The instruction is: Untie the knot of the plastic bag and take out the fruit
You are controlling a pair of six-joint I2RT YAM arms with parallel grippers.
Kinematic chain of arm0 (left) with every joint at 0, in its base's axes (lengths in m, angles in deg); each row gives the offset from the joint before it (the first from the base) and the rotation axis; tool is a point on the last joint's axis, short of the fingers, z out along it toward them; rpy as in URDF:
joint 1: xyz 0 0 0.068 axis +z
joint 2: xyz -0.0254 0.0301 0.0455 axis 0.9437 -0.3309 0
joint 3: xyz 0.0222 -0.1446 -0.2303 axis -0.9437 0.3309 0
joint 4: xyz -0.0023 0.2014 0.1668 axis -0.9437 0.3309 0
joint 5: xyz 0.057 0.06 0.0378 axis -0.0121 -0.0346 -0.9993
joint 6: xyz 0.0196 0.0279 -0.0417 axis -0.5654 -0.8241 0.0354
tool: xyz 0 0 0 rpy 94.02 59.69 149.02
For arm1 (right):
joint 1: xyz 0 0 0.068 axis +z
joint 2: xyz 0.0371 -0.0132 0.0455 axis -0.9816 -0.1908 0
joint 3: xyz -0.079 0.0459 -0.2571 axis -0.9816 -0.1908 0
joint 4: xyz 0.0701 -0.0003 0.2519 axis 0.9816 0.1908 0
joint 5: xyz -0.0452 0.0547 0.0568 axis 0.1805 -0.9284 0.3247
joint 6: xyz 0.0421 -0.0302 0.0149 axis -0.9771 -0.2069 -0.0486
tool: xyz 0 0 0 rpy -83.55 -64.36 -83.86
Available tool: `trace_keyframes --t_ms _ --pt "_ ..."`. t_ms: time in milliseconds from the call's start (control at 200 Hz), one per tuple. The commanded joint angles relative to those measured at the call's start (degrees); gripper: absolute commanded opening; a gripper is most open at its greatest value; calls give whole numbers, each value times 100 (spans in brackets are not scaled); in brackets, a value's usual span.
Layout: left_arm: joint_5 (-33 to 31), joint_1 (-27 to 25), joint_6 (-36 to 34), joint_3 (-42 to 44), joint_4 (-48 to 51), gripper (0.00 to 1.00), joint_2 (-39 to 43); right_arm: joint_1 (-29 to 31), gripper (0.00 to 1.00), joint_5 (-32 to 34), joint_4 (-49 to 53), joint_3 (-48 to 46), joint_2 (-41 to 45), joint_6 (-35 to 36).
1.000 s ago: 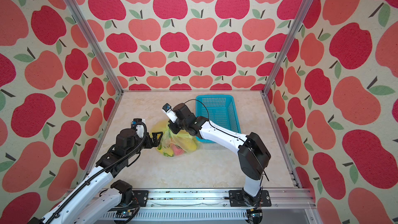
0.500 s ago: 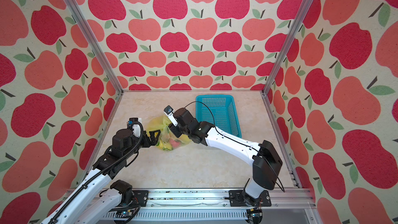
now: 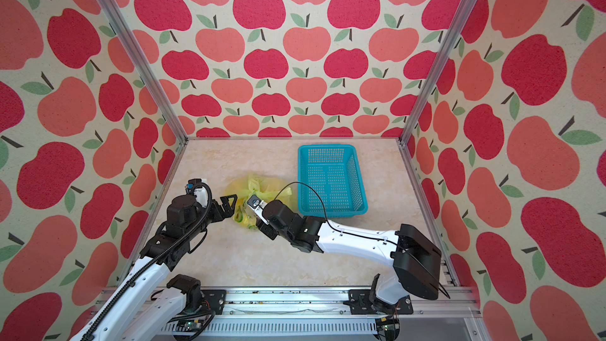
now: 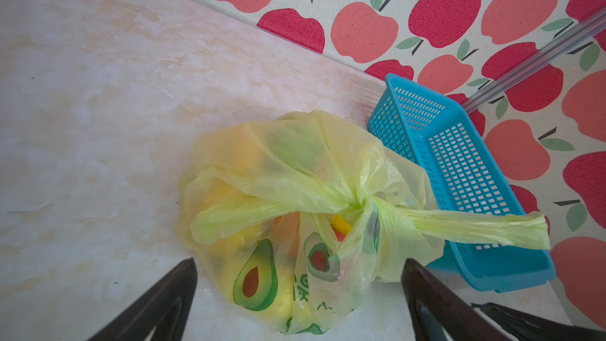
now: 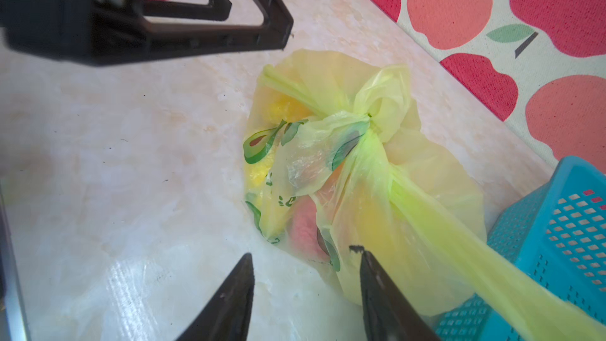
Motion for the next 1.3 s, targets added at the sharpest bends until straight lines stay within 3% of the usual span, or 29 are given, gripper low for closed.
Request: trace_keyframes --t_ms 0,445,540,700,810,971,1136,1296 --pt "185 77 106 70 -76 99 -29 -70 61 543 62 429 -332 -38" --pt "305 115 76 44 -84 99 -34 -525 58 569 148 990 -1241 -166" --pt "283 112 60 60 -84 99 -16 -548 47 536 133 1051 -1313 -148" --pt "310 108 46 53 -85 99 -20 -571 14 519 28 989 -1335 -123" --pt "307 112 1 26 -51 99 1 -576 0 430 -135 781 -1168 -104" --pt "291 114 -44 35 -74 100 -19 -558 0 117 -597 133 -620 31" --pt "638 71 -35 -74 -167 94 -307 -550 0 -439 -1542 -881 -79 201" --pt "932 19 -1 -105 -392 94 -711 -372 0 -554 -1786 -1146 29 373"
